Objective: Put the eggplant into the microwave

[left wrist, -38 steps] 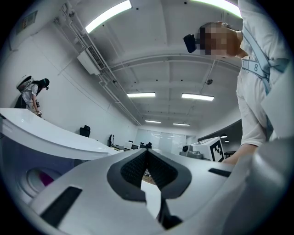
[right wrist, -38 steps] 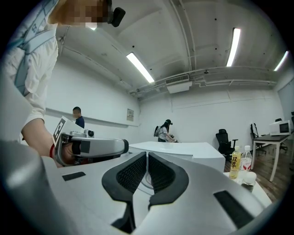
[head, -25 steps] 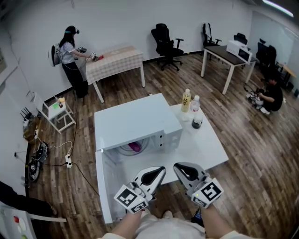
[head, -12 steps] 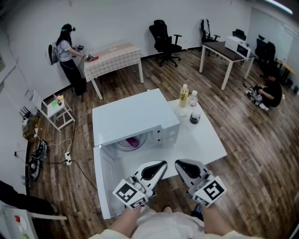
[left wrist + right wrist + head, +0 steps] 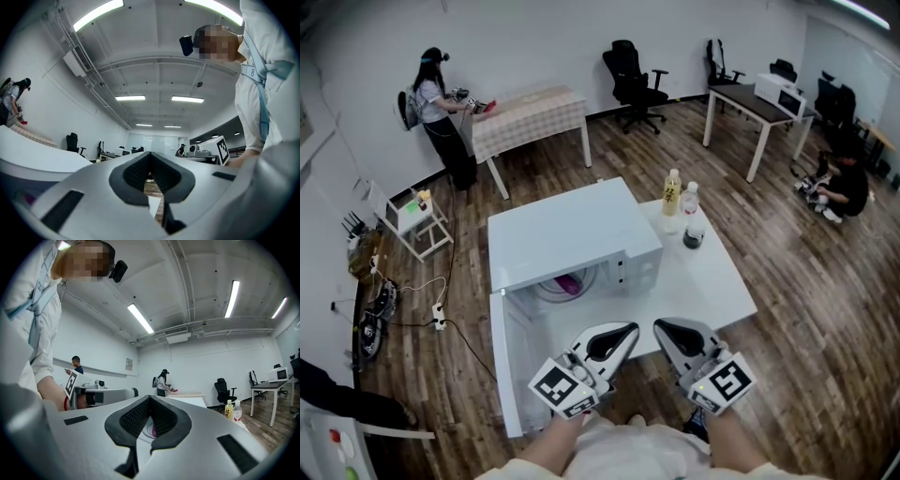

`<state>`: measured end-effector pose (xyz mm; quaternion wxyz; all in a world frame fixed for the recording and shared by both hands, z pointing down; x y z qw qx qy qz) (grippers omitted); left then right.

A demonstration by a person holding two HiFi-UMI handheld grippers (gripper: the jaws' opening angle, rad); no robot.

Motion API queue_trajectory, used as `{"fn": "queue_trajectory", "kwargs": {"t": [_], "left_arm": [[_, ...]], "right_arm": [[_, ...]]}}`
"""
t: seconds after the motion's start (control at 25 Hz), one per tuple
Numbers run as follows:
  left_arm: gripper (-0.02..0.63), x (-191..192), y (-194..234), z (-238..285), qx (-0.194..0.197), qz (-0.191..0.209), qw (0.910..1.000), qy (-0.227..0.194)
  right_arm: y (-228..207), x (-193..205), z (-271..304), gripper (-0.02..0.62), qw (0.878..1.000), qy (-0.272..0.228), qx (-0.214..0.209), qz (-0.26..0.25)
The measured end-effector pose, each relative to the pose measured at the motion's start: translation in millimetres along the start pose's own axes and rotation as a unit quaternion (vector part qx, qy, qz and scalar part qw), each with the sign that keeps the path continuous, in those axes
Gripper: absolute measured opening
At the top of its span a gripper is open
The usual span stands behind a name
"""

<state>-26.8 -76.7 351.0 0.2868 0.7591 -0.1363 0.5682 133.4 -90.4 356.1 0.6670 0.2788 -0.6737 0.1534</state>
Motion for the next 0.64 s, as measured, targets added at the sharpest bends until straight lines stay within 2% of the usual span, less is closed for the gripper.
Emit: {"fn": "queue_trajectory", "kwargs": {"t": [0.64], "left_arm": [[0.002, 2.9, -1.2, 0.5, 0.000, 0.002, 1.0000, 0.007]], "right_arm": [[1.7, -1.1, 0.3, 0.031, 1.000, -0.002, -0.005, -0.005]]}}
Point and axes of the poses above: the fingertips, and each gripper's own axes: z forward along the fingers, y to its left, x out of its underside, the point moved 8 cm from there along -z, backward along the fingers, and after that the axes turned 10 degrees about -z, right-handed, at the moved point
